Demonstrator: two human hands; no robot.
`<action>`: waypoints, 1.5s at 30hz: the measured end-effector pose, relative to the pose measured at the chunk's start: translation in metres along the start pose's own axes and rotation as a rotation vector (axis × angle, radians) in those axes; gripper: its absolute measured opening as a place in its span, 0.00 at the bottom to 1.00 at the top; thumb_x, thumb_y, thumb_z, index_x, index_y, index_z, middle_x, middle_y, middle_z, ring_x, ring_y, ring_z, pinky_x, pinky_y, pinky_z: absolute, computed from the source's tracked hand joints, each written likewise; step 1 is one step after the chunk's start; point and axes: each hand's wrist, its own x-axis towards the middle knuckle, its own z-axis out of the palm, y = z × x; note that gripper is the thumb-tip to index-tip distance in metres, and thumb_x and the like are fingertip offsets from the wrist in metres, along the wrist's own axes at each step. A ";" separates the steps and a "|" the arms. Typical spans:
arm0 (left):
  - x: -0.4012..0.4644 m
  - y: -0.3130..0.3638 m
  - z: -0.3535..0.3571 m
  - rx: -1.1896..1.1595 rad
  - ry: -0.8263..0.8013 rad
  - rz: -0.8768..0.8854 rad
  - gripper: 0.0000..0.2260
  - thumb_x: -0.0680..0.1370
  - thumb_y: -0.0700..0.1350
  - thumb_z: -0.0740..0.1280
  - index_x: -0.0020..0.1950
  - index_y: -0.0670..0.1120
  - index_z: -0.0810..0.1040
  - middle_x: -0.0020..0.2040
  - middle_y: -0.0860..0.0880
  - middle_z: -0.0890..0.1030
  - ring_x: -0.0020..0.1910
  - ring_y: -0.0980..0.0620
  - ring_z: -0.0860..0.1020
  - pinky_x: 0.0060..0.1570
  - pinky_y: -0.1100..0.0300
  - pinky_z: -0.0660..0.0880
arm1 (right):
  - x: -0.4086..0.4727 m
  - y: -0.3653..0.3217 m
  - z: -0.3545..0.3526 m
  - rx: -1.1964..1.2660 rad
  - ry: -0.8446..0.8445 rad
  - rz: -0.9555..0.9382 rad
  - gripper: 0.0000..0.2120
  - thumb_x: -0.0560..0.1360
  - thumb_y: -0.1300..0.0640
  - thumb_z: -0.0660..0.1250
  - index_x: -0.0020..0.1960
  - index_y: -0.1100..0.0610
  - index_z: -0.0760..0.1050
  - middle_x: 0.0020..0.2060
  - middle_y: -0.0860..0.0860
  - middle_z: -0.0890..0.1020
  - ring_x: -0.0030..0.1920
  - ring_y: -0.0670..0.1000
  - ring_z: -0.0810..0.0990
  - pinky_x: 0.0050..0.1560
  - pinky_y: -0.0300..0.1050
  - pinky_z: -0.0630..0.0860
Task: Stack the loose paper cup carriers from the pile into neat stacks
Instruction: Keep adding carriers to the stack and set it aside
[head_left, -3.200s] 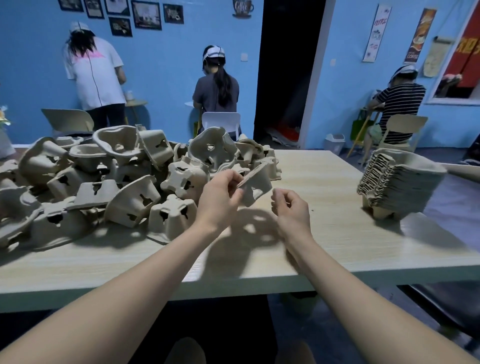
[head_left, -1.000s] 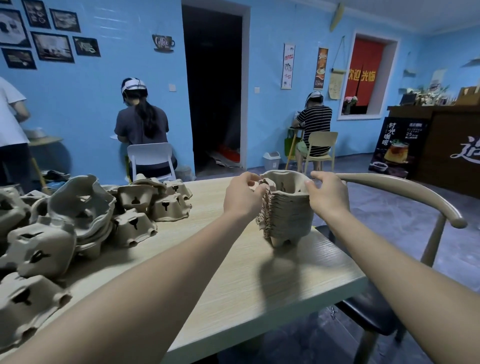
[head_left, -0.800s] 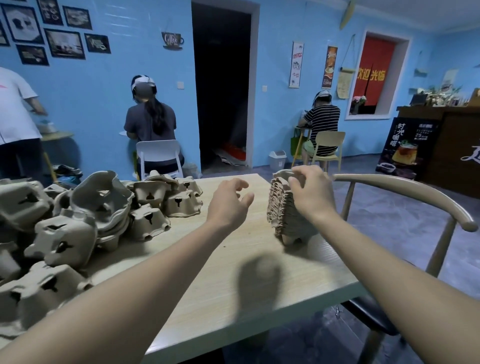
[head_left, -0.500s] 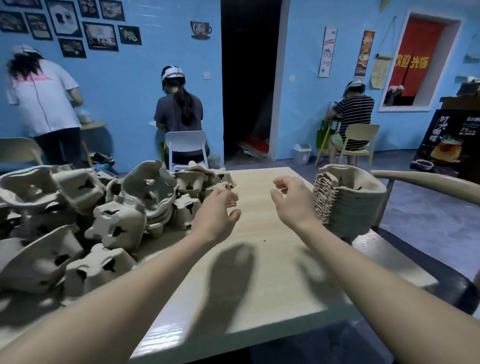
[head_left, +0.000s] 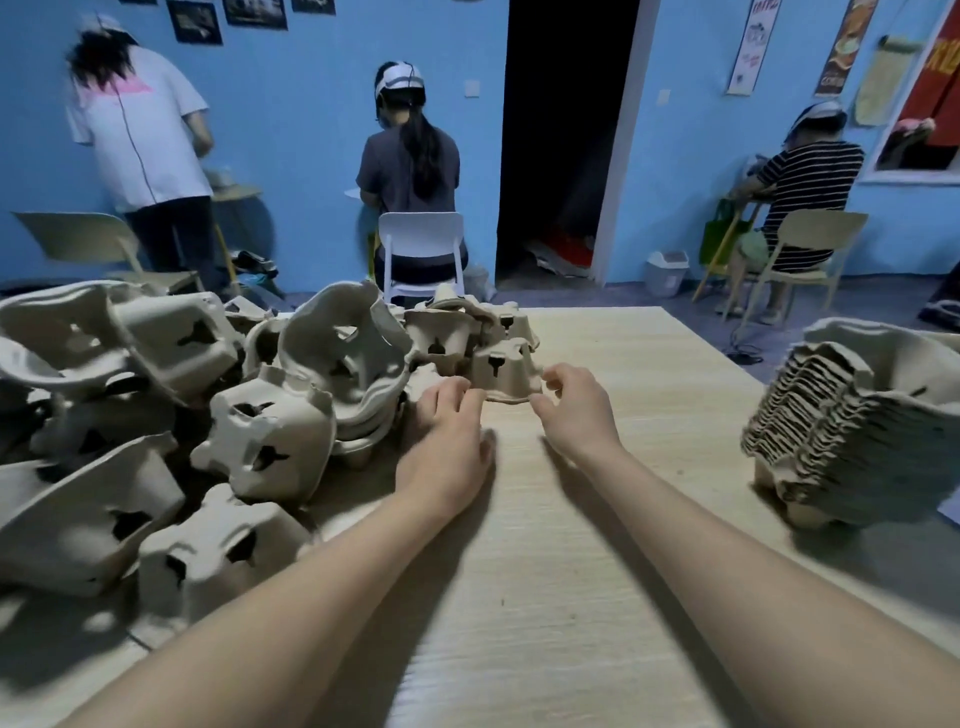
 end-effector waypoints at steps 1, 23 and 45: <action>0.002 -0.003 0.005 -0.004 0.022 0.017 0.16 0.79 0.46 0.60 0.65 0.45 0.67 0.69 0.49 0.60 0.69 0.51 0.54 0.67 0.56 0.60 | 0.007 0.001 0.005 0.005 -0.006 0.005 0.15 0.75 0.59 0.64 0.62 0.58 0.73 0.58 0.56 0.76 0.60 0.57 0.74 0.58 0.48 0.70; 0.004 -0.012 0.012 0.027 0.163 0.055 0.15 0.76 0.47 0.62 0.61 0.45 0.71 0.66 0.49 0.66 0.66 0.52 0.58 0.67 0.59 0.58 | 0.025 0.011 0.015 0.046 0.048 -0.047 0.08 0.74 0.53 0.66 0.47 0.53 0.68 0.50 0.53 0.74 0.49 0.55 0.74 0.47 0.46 0.68; 0.003 0.024 -0.038 -0.223 0.141 0.126 0.10 0.78 0.40 0.62 0.59 0.47 0.74 0.61 0.50 0.74 0.54 0.46 0.77 0.48 0.49 0.76 | -0.068 0.018 -0.065 0.623 -0.112 0.193 0.09 0.76 0.65 0.64 0.38 0.56 0.74 0.36 0.54 0.78 0.40 0.53 0.76 0.48 0.53 0.75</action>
